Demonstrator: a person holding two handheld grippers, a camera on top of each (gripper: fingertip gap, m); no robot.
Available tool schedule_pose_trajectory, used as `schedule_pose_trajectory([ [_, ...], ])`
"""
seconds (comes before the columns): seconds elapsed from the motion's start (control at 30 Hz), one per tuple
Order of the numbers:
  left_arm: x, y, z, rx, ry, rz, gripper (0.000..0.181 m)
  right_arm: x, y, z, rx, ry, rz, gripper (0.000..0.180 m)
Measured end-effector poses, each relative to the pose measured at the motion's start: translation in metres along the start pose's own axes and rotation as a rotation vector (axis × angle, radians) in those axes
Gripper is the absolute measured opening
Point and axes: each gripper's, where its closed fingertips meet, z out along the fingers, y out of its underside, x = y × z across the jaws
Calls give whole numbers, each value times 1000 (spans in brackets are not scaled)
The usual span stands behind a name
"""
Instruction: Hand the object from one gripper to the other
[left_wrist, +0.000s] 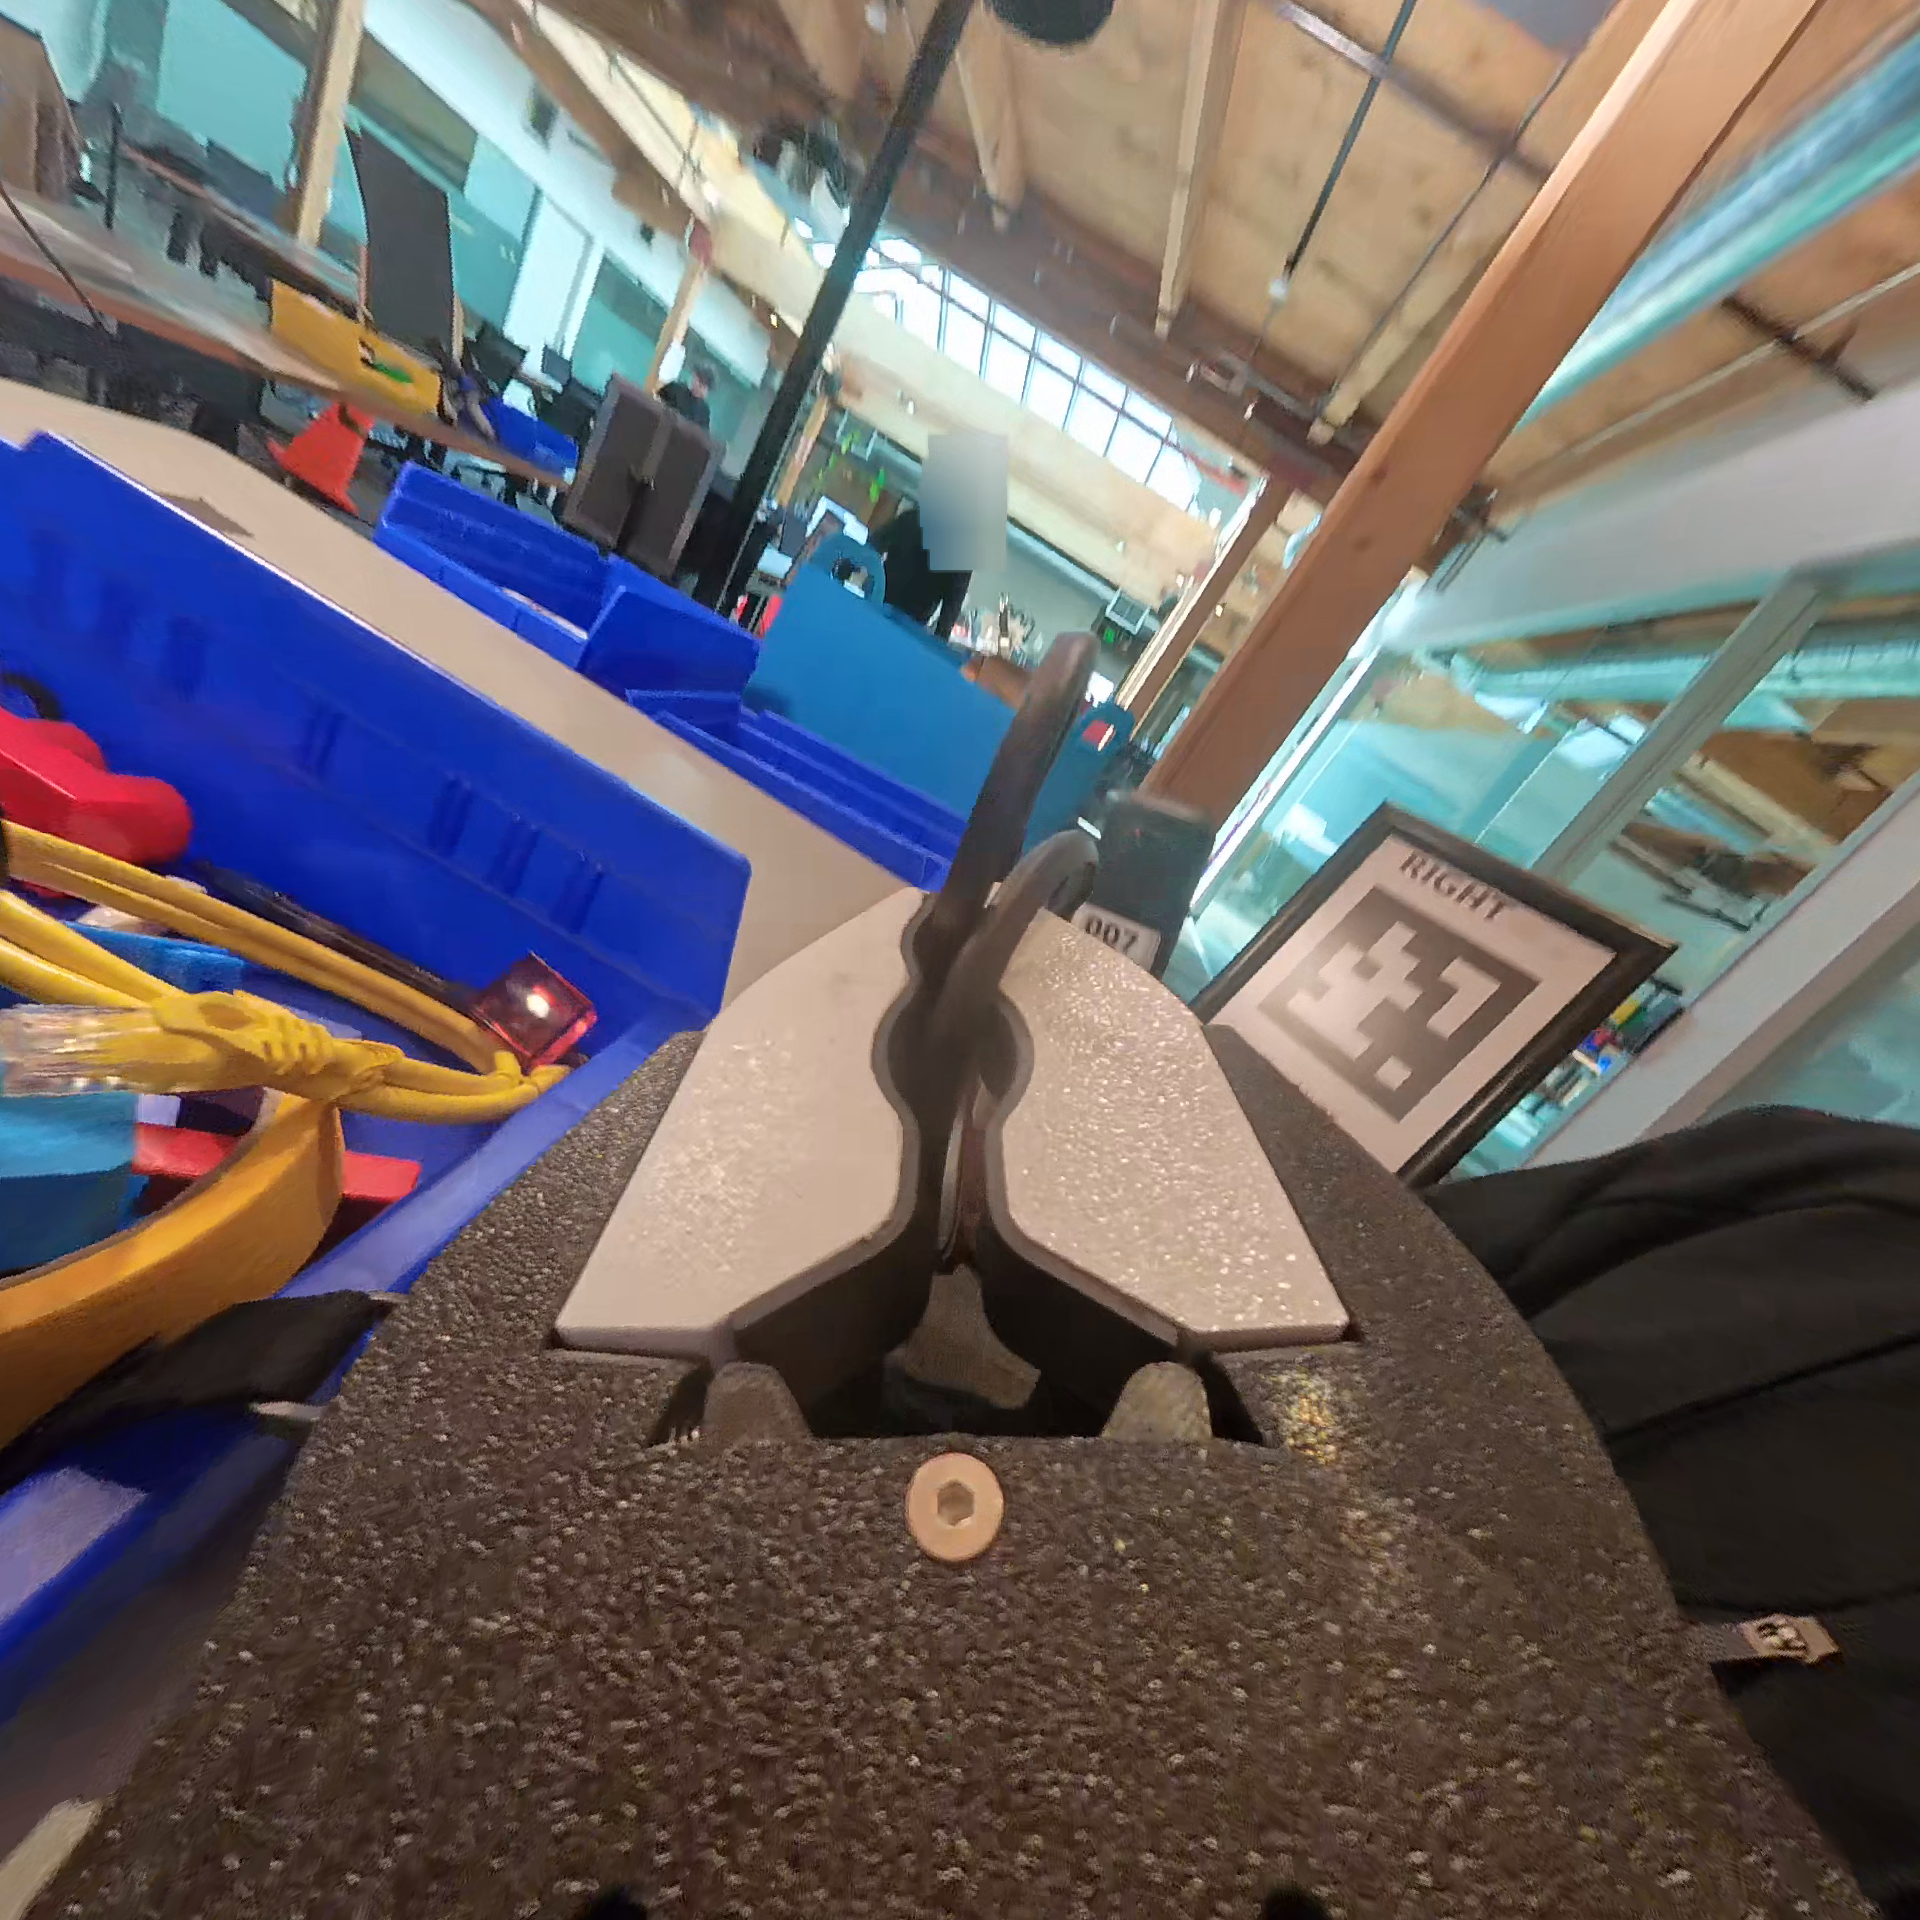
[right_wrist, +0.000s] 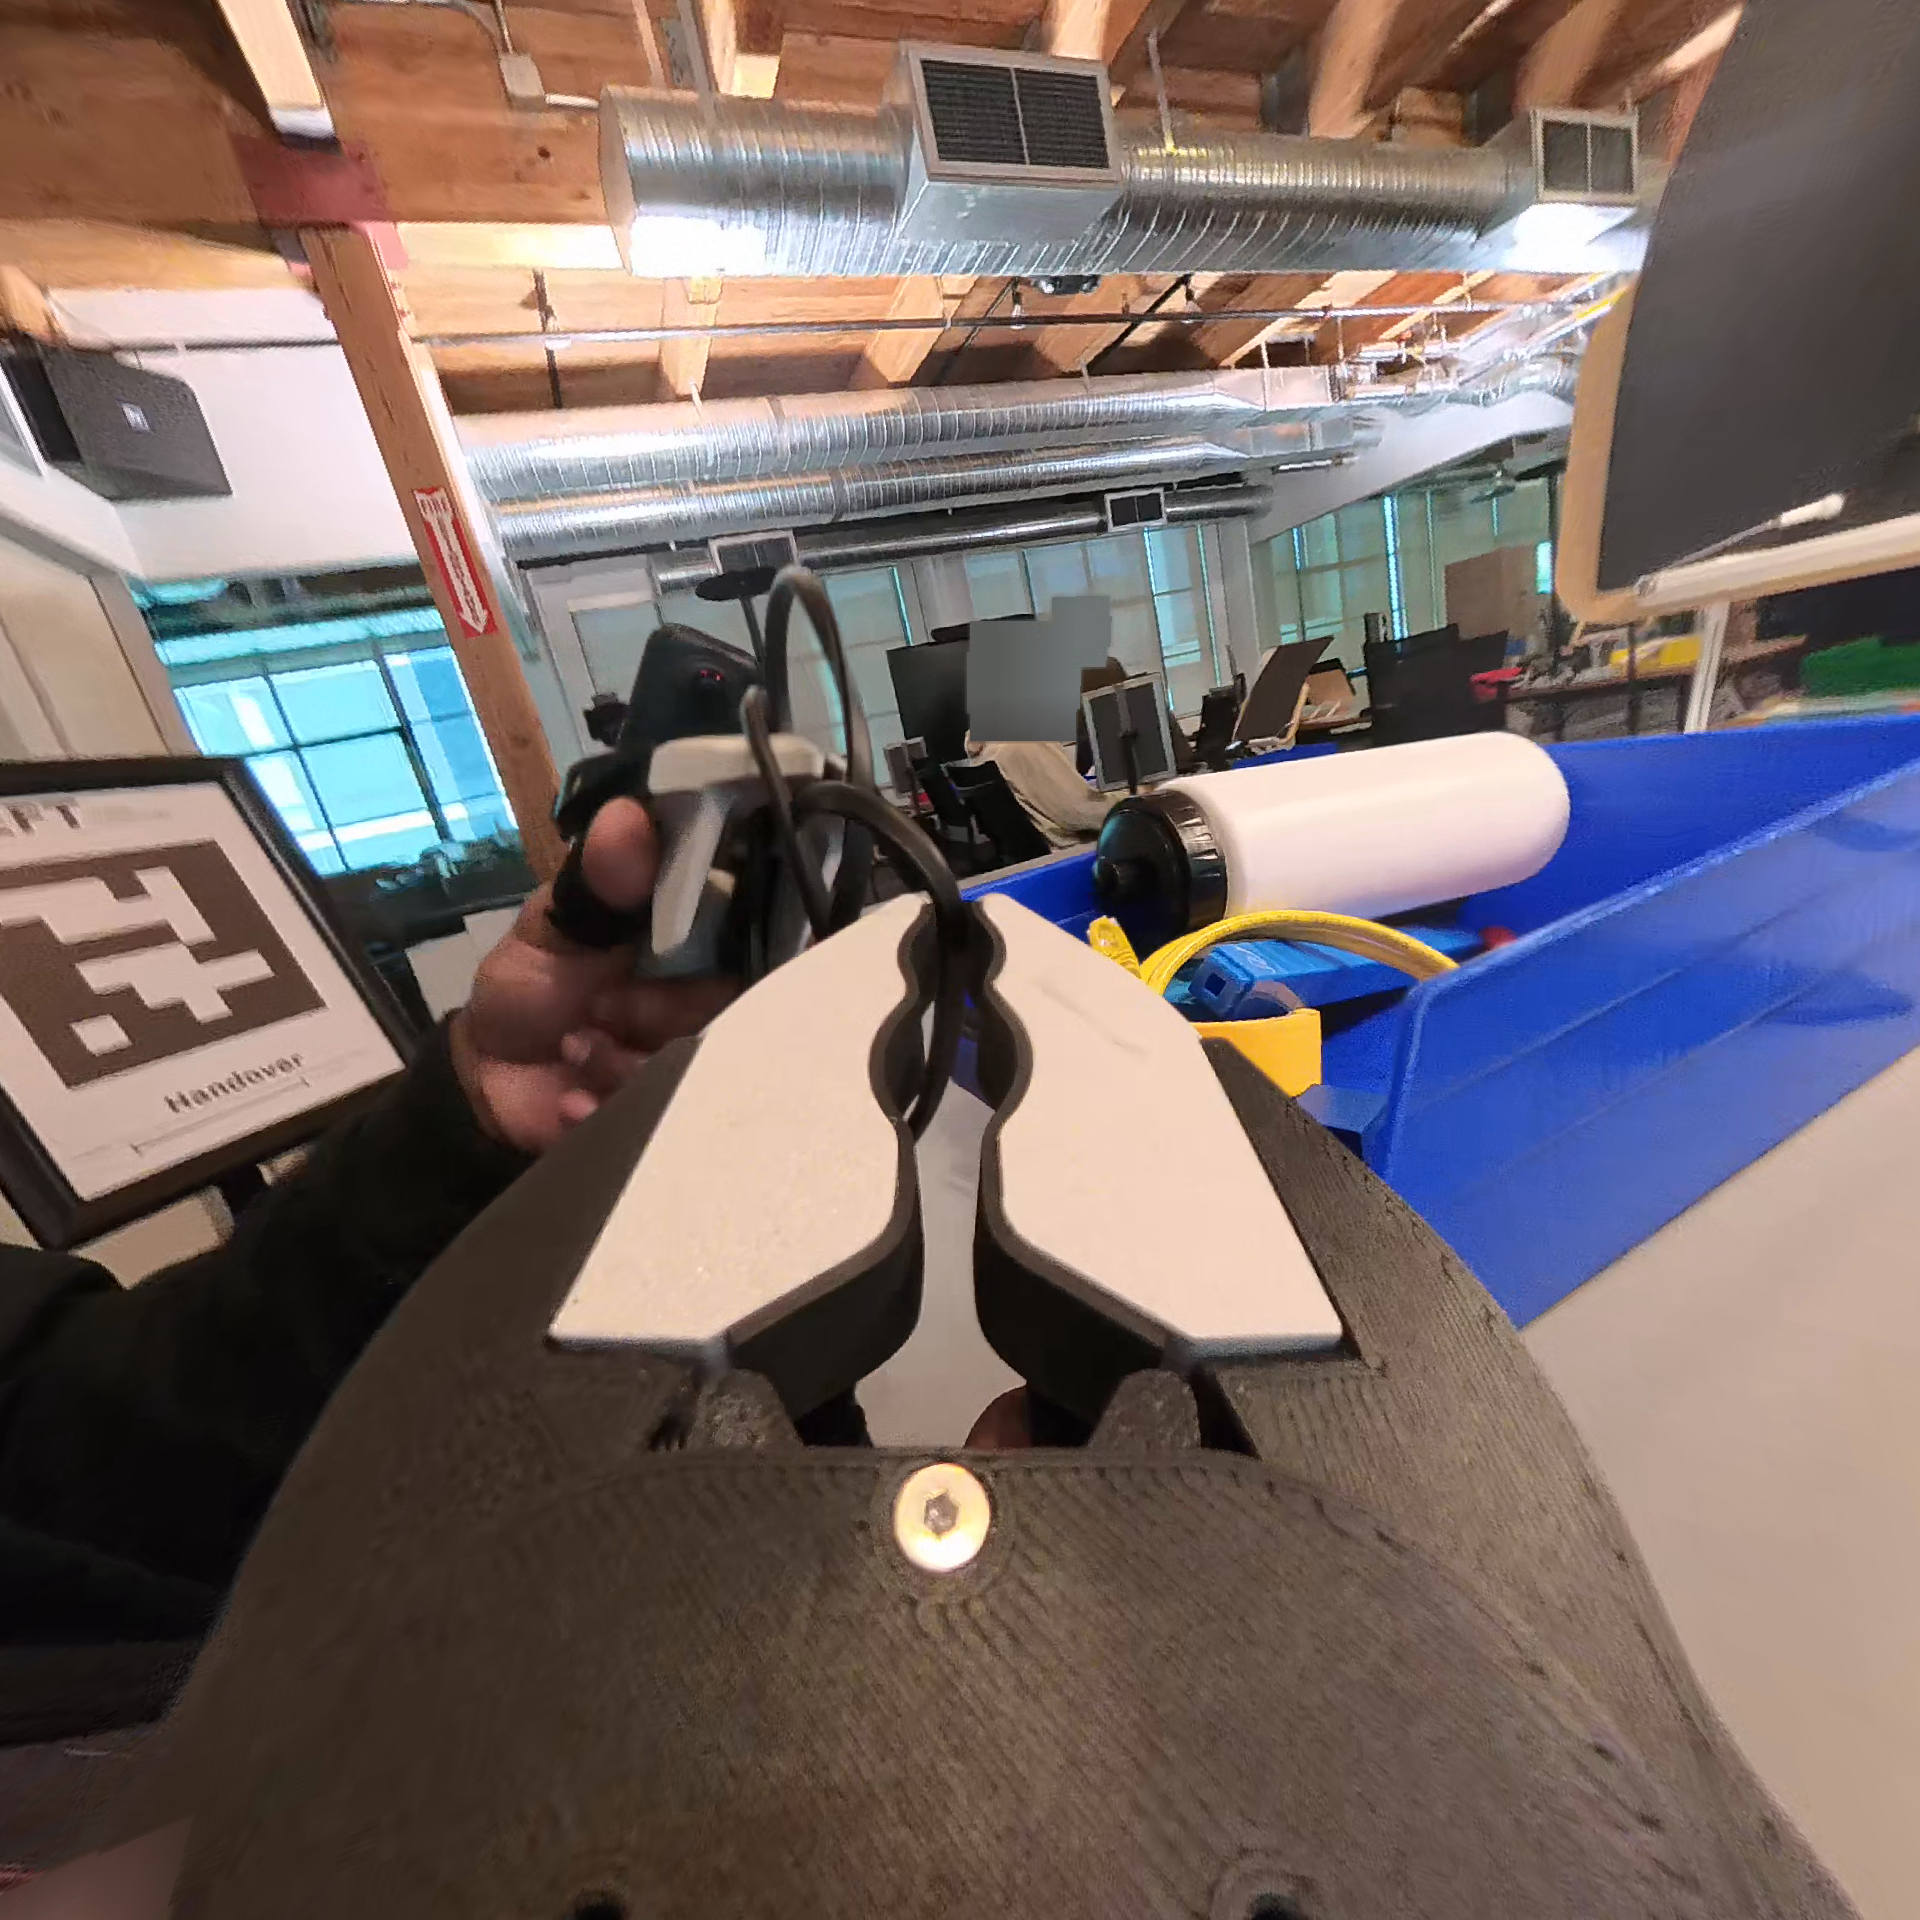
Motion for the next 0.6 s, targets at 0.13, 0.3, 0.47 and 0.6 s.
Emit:
schedule_pose_trajectory([
  [0.13,4,-16,-12,56,-8,1,4,-15,12,7,-40,25,-190,4],
  [0.3,12,-26,-20,78,-12,-7,4,-29,23,12,-63,77,-417,4],
  [0.47,10,-32,-28,94,-60,-6,4,-47,15,13,-11,116,-685,4],
  [0.6,11,-39,-33,117,-92,36,4,-45,9,10,-28,222,-939,5],
])
